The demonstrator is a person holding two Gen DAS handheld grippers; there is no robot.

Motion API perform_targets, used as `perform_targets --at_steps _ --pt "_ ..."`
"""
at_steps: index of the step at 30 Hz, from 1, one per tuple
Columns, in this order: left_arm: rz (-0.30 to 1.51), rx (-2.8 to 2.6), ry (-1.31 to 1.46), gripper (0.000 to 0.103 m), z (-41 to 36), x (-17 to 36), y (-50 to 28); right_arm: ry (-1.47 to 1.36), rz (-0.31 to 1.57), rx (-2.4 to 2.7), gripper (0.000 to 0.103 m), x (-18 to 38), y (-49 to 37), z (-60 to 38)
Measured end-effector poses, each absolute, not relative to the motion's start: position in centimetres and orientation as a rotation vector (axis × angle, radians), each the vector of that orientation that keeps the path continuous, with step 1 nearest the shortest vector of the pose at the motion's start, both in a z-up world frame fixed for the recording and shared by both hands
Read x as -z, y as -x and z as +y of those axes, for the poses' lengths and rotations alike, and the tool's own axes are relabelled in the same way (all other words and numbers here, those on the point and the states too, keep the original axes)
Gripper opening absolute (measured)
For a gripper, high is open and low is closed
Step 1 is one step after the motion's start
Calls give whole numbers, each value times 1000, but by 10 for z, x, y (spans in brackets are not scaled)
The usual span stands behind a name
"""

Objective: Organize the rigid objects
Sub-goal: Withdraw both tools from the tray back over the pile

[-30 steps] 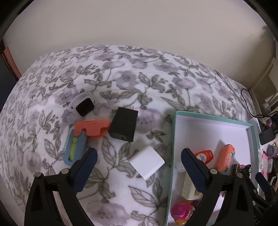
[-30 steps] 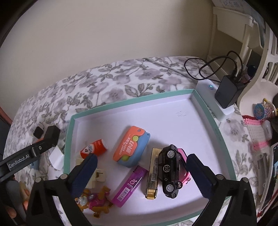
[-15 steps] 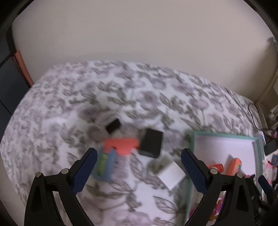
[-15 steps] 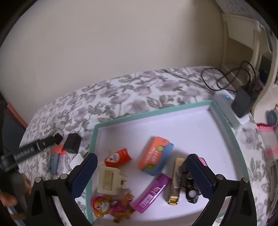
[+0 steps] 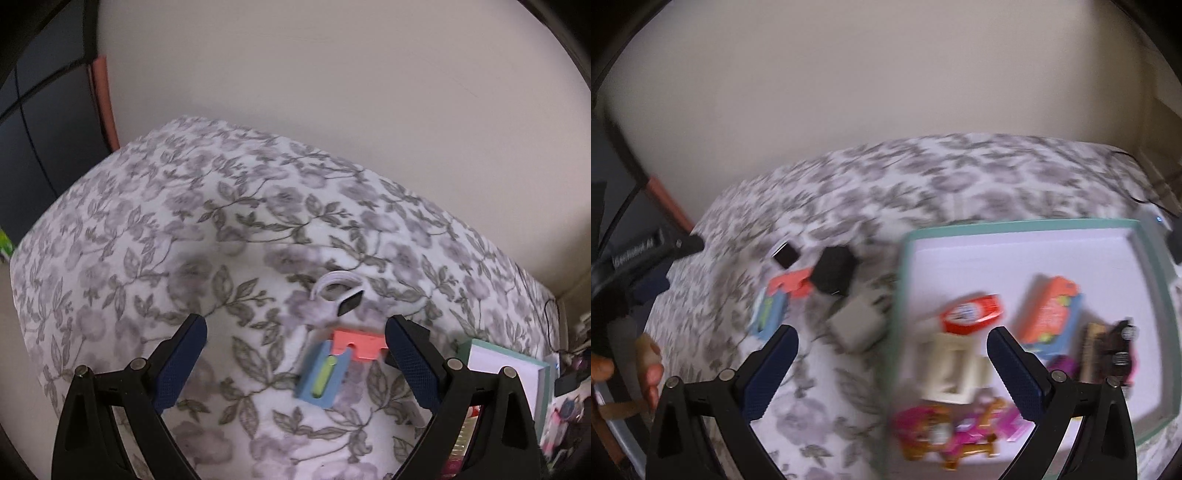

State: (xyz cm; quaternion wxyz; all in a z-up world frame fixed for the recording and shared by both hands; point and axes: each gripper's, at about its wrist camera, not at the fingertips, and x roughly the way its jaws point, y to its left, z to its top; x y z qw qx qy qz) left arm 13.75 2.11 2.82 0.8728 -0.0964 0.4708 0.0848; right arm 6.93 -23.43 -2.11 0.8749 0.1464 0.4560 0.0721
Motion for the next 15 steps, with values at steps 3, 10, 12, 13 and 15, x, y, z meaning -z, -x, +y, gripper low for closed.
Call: perform_targets --at_steps 3,10,12,13,15 --pt "1012 -196 212 97 34 -21 -138 -265 977 -195 103 25 -75 -212" --pt "1096 -211 242 97 51 -2 -140 -241 1005 -234 103 35 -91 -190" --pt "1113 -201 246 97 50 3 -141 -222 1017 -232 103 39 -97 -189" --pt "1125 -196 241 97 48 5 -143 -210 1023 -231 102 40 -101 -190" --pt "1148 -185 224 97 43 11 -146 -198 1027 -227 99 42 -106 -193"
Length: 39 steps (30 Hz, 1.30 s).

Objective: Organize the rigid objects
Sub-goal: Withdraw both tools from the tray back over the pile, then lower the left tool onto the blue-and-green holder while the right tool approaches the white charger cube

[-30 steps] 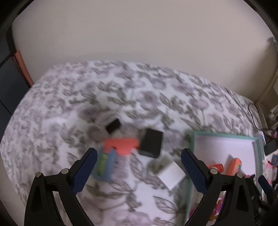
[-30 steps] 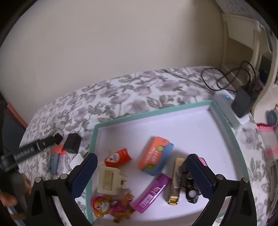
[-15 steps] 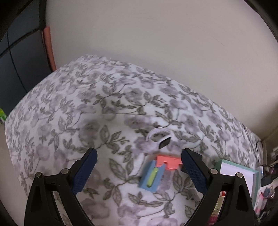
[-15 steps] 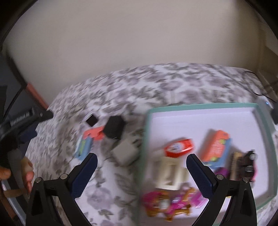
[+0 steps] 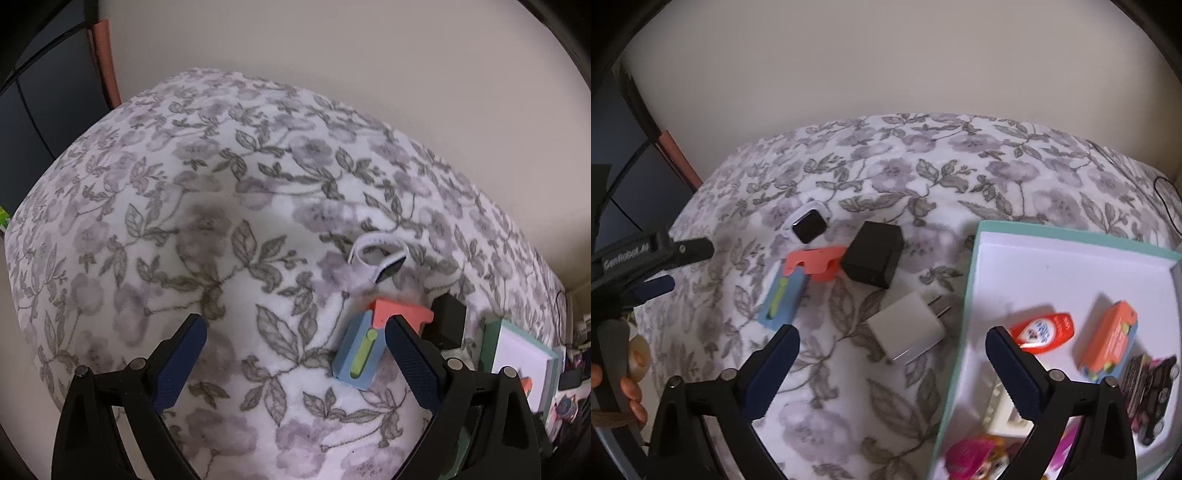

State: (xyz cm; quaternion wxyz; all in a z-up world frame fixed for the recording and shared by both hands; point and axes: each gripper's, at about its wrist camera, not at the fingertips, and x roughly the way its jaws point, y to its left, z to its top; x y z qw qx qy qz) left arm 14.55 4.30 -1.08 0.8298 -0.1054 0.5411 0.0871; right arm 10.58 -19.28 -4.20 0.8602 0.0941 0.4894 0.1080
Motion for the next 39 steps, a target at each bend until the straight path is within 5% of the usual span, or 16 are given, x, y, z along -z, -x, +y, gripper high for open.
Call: perform_targets --at_steps 20,30,39 --pt "1294 -153 231 97 29 57 -168 -161 1067 -348 70 52 -139 -182" --pt "1309 -135 247 97 30 60 -170 -42 1123 -328 69 71 -137 -166" --pt "1323 -121 254 97 27 63 -173 -137 1195 -380 55 69 -130 -166"
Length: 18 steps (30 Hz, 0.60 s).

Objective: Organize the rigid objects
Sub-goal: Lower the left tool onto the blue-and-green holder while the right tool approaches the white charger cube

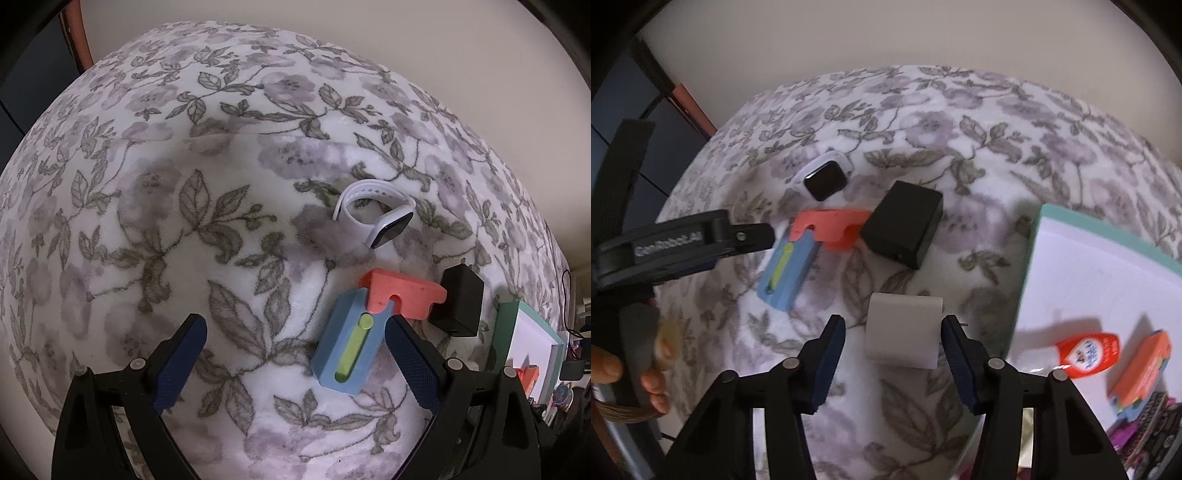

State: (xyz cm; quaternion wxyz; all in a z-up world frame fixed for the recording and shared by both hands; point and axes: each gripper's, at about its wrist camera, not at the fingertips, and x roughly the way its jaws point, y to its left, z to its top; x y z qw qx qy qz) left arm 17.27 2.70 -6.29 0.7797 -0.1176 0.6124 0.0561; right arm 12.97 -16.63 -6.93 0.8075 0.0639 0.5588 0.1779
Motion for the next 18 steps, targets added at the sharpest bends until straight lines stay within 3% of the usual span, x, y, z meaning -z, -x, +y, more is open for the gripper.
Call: perform_targets --at_steps 13,18 --pt "1338 -36 192 97 1 71 -178 -163 1174 -332 54 66 -131 -174" --pt "1348 -15 152 97 -10 77 -181 -160 1173 -322 63 68 -132 -173"
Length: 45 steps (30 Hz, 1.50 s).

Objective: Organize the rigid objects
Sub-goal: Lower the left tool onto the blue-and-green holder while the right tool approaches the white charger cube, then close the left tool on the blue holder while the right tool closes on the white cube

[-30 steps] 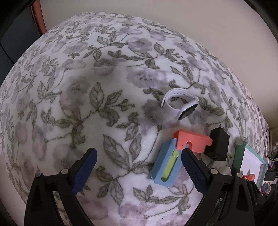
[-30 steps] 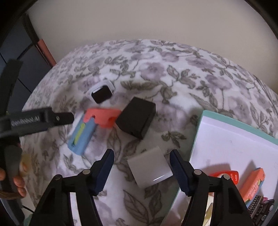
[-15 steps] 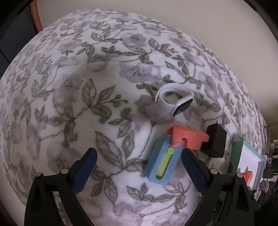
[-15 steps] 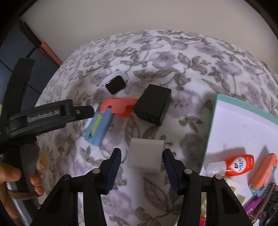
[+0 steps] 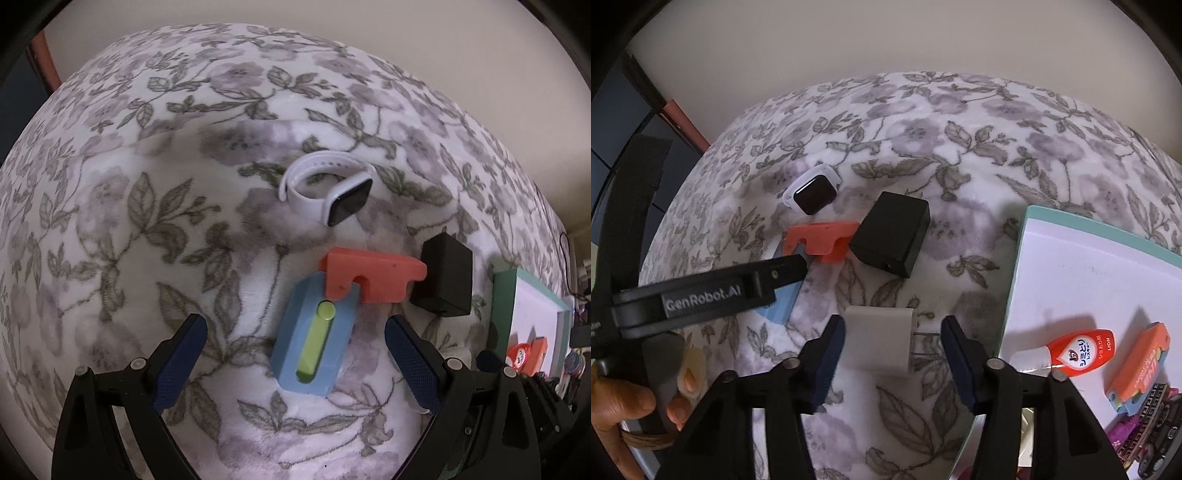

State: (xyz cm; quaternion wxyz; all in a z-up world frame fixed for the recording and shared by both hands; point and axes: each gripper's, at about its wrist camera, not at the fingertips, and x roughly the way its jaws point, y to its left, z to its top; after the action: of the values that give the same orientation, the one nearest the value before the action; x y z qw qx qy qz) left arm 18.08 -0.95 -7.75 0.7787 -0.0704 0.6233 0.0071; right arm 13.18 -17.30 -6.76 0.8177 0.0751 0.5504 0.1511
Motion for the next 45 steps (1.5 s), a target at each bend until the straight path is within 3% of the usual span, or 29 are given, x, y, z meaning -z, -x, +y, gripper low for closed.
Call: perform_targets --at_steps 3,5,9,14,37,40,45 --pt "1358 -9 129 94 -15 83 -182 -159 1176 -319 64 69 -132 -172" --pt "1371 -7 117 77 -17 87 -183 -151 1179 -319 65 70 -132 -169" --pt "1366 -24 77 68 -20 88 -182 -130 1187 -329 67 73 -132 -164" --pt "1354 -45 97 47 -9 86 -182 -85 1206 -313 67 81 -131 -156" --pt "1348 -64 48 45 2 92 -186 62 1168 -195 67 92 -126 -134" --pt "1349 -63 48 45 -1 90 -183 57 1165 -187 62 92 -125 -135" --pt "1346 -61 65 45 -2 89 -181 48 1162 -183 61 91 -123 -137"
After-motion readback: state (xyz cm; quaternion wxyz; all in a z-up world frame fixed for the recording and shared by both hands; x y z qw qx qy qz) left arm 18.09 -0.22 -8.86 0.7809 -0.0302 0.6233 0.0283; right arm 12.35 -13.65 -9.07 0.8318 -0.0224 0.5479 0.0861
